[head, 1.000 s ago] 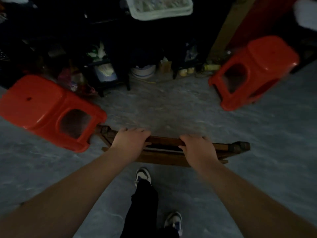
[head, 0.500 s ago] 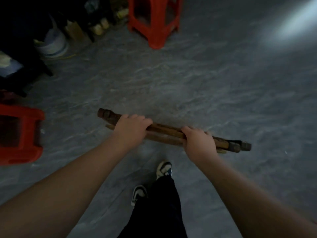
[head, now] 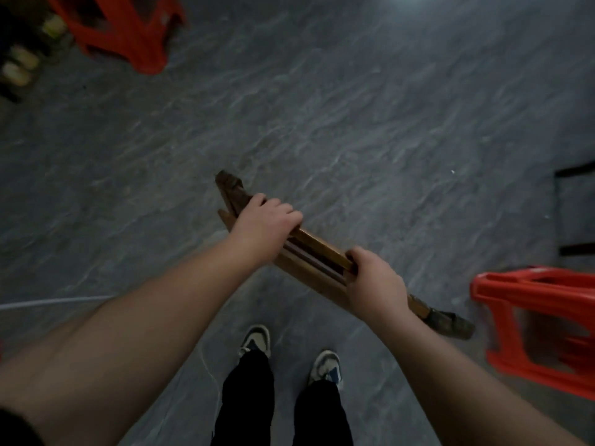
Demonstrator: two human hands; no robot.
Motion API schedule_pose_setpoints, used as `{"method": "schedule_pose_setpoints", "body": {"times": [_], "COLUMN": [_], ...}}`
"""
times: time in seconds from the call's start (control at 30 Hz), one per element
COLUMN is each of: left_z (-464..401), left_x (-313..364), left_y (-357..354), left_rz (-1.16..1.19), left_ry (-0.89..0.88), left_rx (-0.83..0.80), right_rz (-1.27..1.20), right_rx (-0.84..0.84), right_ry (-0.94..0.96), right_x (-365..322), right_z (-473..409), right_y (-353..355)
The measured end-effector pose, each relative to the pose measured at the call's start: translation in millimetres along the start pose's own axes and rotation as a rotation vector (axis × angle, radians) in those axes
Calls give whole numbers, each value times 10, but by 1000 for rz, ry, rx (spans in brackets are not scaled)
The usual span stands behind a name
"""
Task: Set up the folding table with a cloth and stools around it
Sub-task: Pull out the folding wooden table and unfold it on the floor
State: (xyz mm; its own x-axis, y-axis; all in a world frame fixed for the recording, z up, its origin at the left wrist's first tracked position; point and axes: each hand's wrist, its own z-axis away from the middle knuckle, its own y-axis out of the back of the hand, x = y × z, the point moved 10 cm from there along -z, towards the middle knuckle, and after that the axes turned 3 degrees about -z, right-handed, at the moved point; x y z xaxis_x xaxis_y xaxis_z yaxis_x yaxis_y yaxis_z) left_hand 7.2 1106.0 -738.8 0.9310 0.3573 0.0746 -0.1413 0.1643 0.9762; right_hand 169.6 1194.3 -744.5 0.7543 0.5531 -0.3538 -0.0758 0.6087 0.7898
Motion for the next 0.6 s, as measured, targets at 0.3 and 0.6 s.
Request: {"method": "schedule_pose_setpoints", "body": {"times": [0.3,0.6], "left_z": [-611,-486], "left_x": [1091,1111], "left_y": [-159,-122], "left_rz": [-3,94], "left_ry": [-148,-7], "left_rx": [-29,65], "right_rz": [-242,-303], "right_rx": [50,3], "right_ry": [-181,-166], "right_x": [1115,1267], "right_z": [288,341], "right_y": [-36,-124]}}
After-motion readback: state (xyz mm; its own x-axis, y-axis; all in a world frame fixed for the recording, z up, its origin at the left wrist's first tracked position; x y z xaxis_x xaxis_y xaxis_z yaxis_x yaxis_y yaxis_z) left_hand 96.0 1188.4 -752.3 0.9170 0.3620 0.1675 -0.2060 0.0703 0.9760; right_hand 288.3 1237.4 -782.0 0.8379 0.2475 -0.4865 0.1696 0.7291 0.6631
